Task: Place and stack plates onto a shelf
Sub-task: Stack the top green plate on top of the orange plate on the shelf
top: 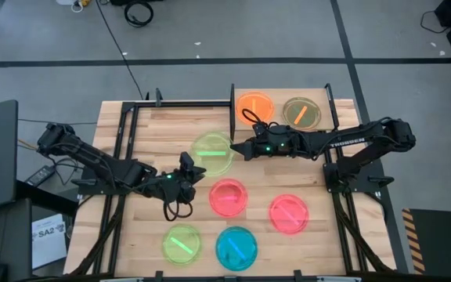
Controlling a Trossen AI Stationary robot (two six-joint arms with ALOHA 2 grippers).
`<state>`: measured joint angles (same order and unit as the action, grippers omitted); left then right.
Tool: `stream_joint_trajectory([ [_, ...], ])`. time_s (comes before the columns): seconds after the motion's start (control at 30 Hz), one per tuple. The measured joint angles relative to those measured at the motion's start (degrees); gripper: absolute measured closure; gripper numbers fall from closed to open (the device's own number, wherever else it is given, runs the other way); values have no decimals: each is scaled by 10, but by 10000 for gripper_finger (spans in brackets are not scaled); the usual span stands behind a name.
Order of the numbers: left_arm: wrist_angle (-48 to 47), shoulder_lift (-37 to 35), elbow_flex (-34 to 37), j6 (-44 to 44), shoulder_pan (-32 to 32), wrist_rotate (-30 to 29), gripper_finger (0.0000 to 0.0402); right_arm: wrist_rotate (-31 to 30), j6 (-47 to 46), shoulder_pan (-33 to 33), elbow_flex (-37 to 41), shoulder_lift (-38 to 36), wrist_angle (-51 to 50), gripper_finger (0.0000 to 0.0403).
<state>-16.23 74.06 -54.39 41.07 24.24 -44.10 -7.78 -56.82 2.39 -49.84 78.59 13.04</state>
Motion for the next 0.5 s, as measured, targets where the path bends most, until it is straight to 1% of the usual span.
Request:
stream_joint_trajectory([
  [0.17,43,0,0,1,13,-4,283,0,0,0,0,0,1,392],
  [0.27,59,0,0,1,21,-27,283,0,8,2,0,0,1,392],
  [0.5,58,0,0,0,47,-84,283,0,15,20,0,0,1,393],
])
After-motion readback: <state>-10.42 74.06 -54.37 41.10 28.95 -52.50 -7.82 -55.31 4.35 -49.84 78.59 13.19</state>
